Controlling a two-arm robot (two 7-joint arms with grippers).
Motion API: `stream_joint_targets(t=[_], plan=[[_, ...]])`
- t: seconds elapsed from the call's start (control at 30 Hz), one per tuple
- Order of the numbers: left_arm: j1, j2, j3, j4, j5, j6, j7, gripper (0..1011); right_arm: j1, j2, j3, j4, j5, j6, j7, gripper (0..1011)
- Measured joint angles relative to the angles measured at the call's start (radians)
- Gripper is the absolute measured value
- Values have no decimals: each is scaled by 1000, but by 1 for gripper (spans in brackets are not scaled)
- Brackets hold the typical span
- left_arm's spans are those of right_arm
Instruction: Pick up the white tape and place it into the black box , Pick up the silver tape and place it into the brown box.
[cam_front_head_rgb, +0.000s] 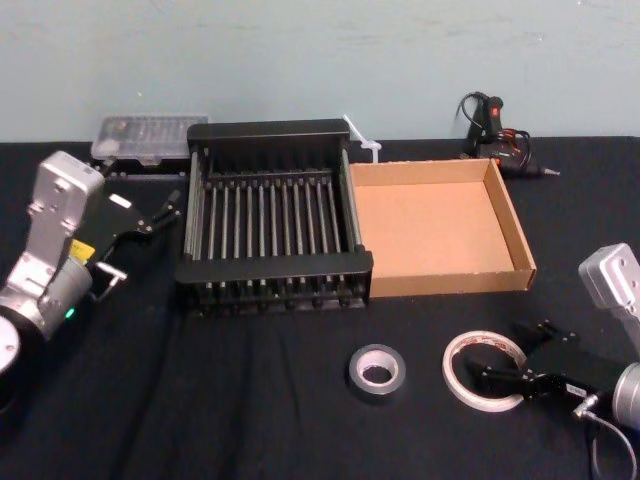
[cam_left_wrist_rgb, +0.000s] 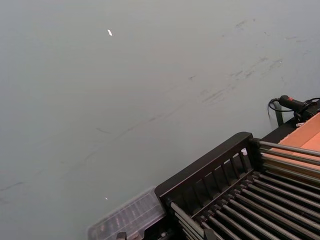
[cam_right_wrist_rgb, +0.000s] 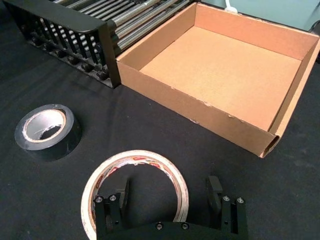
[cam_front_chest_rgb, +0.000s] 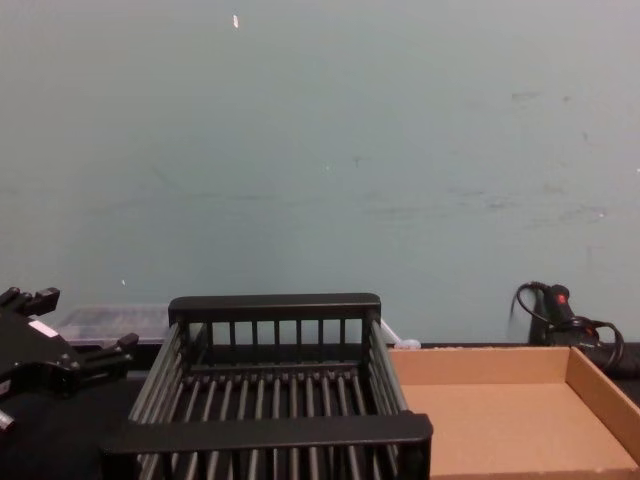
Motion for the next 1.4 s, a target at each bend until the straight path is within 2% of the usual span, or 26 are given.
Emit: stream_joint_targets(t=[0.93,1.2,1.27,1.4], plan=[[0,0,0,0,0,0,0,1001,-1,1,1,0,-1,-3,0,997],[0,0,0,0,0,0,0,1001,-1,1,1,-1,0,-2,0,850],[0,0,0,0,0,0,0,1001,-1,1,1,-1,0,-2,0,761],[0,0,0,0,0,0,0,1001,-1,1,1,-1,0,-2,0,648]])
